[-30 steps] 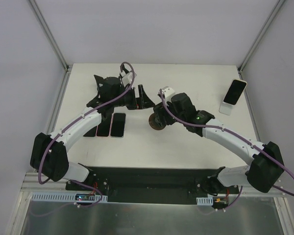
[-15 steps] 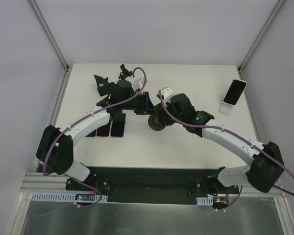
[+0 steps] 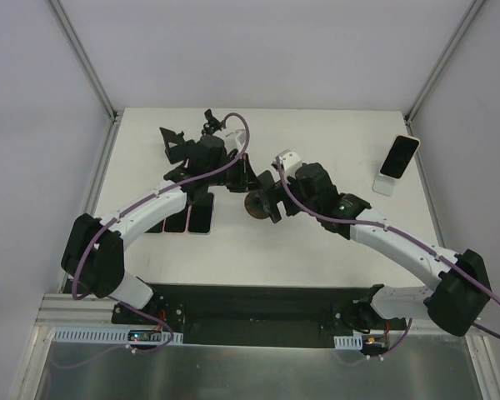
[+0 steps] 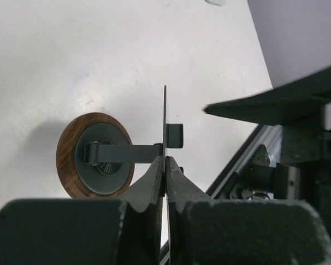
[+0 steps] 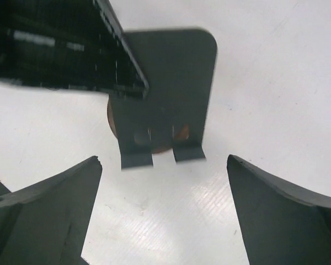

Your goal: Remove the phone from the phone stand

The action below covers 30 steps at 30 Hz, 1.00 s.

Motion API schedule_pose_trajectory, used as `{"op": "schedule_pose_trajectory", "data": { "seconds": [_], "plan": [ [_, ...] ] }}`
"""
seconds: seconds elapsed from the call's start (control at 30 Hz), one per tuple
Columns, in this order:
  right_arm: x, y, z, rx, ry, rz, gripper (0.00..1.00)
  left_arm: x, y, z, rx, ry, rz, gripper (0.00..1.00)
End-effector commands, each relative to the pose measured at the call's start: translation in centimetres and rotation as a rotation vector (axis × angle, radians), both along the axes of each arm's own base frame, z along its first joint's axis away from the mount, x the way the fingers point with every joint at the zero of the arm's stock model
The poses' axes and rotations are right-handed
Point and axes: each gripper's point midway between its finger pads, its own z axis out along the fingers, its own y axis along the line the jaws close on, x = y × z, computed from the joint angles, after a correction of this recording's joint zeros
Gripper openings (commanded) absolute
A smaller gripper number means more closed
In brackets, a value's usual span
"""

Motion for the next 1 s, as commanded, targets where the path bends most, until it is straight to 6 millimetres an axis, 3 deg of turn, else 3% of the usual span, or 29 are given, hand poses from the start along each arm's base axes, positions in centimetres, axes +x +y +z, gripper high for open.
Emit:
{"op": "schedule_pose_trajectory", "data": {
  "seconds": [0.0,0.2,0.3,0.37,0.4,0.43,0.5,0.57,0.6,0.67,0.7,0.97],
  "plan": [
    [0.4,-1.3,3.3,0.058,-0.114,-0.061,1.0,3.7,2.1,3.3,-0.01,-0.14,0.141,0.0],
    [-0.1,-3.7,3.5,0.053,-0.149,-0.121,0.96,8.8,5.3,4.2,-0.089,-0.183,0.332,0.0],
    [-0.3,-5.1,3.4,0.05,-0.158,-0.157,0.96,11.0,6.3,3.2,-0.134,-0.158,0.424,0.0],
    [-0.5,-5.9,3.4,0.049,-0.163,-0.175,0.96,12.8,6.9,3.7,-0.176,-0.179,0.481,0.0],
    [-0.5,-6.4,3.7,0.058,-0.171,-0.186,0.96,13.6,6.8,2.7,-0.172,-0.167,0.495,0.0],
    [-0.7,-6.8,3.3,0.053,-0.168,-0.194,0.96,14.5,6.7,3.6,-0.202,-0.19,0.505,0.0],
    [-0.8,-7.5,3.4,0.058,-0.173,-0.21,0.96,15.9,6.5,2.5,-0.202,-0.179,0.531,0.0],
    [-0.9,-8.2,3.2,0.055,-0.171,-0.227,0.96,17.3,6.3,3.1,-0.227,-0.188,0.554,0.0],
    [-0.9,-8.6,3.4,0.06,-0.178,-0.239,0.96,18.0,6.1,1.8,-0.216,-0.166,0.567,0.0],
    [-1.0,-9.0,3.1,0.059,-0.176,-0.246,0.96,19.1,6.0,1.8,-0.235,-0.164,0.59,0.01],
    [-0.9,-9.3,3.2,0.062,-0.178,-0.256,0.96,19.7,6.0,0.8,-0.23,-0.153,0.613,0.01],
    [-1.1,-10.1,2.9,0.065,-0.177,-0.277,0.96,22.6,5.7,0.0,-0.263,-0.186,0.659,0.04]
  ]
}}
